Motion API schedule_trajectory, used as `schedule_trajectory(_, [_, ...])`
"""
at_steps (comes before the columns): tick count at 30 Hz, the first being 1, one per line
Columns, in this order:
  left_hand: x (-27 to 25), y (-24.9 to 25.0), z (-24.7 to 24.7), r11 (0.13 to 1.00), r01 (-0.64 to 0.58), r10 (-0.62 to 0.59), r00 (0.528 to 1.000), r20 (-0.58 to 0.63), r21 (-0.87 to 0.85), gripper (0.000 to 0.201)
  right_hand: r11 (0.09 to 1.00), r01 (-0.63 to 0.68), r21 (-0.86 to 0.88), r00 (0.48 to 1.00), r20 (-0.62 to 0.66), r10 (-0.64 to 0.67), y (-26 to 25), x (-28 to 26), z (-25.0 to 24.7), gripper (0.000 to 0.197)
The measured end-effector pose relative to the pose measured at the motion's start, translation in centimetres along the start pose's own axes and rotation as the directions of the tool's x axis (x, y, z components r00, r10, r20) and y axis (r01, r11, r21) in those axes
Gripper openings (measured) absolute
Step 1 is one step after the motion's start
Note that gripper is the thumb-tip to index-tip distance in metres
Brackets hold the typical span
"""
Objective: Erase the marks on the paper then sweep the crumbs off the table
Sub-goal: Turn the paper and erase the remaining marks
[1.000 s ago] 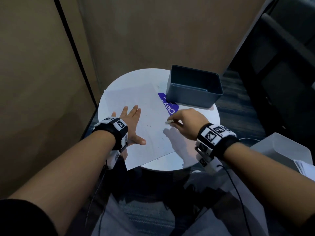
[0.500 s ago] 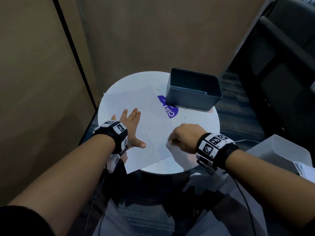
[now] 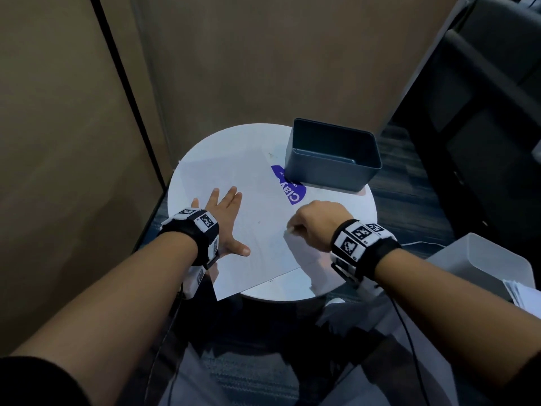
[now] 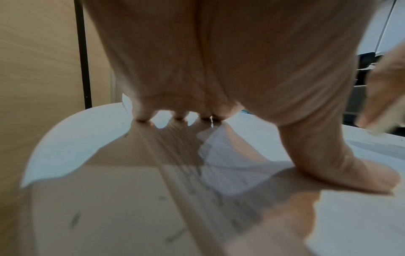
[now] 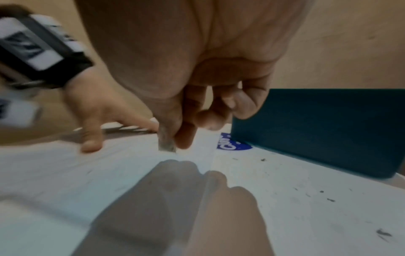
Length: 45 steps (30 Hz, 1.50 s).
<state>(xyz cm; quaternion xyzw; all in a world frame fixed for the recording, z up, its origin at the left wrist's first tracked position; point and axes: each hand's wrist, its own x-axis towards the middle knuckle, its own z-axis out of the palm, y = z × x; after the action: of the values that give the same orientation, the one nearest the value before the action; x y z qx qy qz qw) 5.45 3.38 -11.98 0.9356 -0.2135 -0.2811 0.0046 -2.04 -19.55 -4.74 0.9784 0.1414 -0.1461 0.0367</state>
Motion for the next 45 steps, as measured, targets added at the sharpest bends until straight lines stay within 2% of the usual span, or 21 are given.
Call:
schedule_trajectory(3, [0.2, 0.0, -0.3, 1.000, -0.008, 0.008, 1.000, -0.008, 0.008, 0.149, 0.999, -0.022, 0.047, 0.998, -0.062, 0.025, 0.0, 0.7, 0.2, 0.023])
schedule_trajectory(7, [0.3, 0.3, -0.4, 1.000, -0.007, 0.007, 1.000, 0.009, -0.002, 0.150, 0.998, 0.005, 0.058, 1.000, -0.005, -0.005, -0.4, -0.2, 2.4, 0.019])
schedule_trajectory(11, [0.1, 0.2, -0.2, 1.000, -0.008, 0.008, 1.000, 0.001, -0.005, 0.151, 0.999, 0.020, 0.032, 0.998, 0.063, -0.022, -0.1, -1.4, 2.5, 0.022])
schedule_trajectory(15, [-0.1, 0.3, -0.4, 1.000, -0.005, 0.005, 1.000, -0.003, 0.004, 0.151, 0.984, -0.027, 0.177, 0.998, -0.054, 0.037, -0.4, -2.1, 2.5, 0.022])
schedule_trajectory(20, [-1.3, 1.1, -1.0, 0.998, 0.016, -0.015, 1.000, -0.028, 0.063, 0.146, 0.927, -0.111, 0.357, 0.988, -0.064, 0.143, -1.0, -2.5, 3.4, 0.022])
schedule_trajectory(23, [-2.4, 2.1, -1.5, 0.995, 0.024, -0.015, 0.995, -0.103, 0.095, 0.131, 0.837, -0.151, 0.526, 0.962, -0.119, 0.248, -0.8, -1.8, 3.2, 0.014])
schedule_trajectory(25, [-3.0, 2.6, -1.8, 0.996, 0.012, -0.001, 0.991, -0.130, 0.085, 0.108, 0.784, -0.174, 0.596, 0.944, -0.127, 0.306, -0.7, -1.3, 3.0, 0.010])
schedule_trajectory(28, [-3.6, 2.6, -1.6, 0.998, 0.005, 0.006, 0.979, -0.202, 0.057, 0.085, 0.783, -0.215, 0.583, 0.942, -0.090, 0.325, -1.0, -0.7, 3.3, 0.017])
schedule_trajectory(33, [-3.6, 2.8, -1.4, 0.996, 0.027, -0.012, 0.983, -0.181, 0.081, 0.086, 0.797, -0.220, 0.562, 0.949, -0.067, 0.308, -0.8, -0.4, 4.6, 0.014])
schedule_trajectory(38, [-3.7, 2.3, -2.9, 0.996, -0.004, 0.023, 0.978, -0.207, 0.092, 0.062, 0.766, -0.219, 0.604, 0.938, -0.087, 0.336, 0.3, -1.0, 5.1, 0.015])
schedule_trajectory(42, [-3.6, 1.6, -3.0, 0.997, 0.031, -0.017, 0.985, -0.173, 0.076, 0.060, 0.764, -0.235, 0.601, 0.922, -0.112, 0.372, 0.6, -1.3, 5.0, 0.012])
schedule_trajectory(45, [-4.1, 2.4, -2.9, 0.992, 0.014, 0.001, 0.992, -0.125, 0.122, 0.050, 0.761, -0.255, 0.596, 0.915, -0.105, 0.389, 0.4, -1.4, 4.6, 0.009])
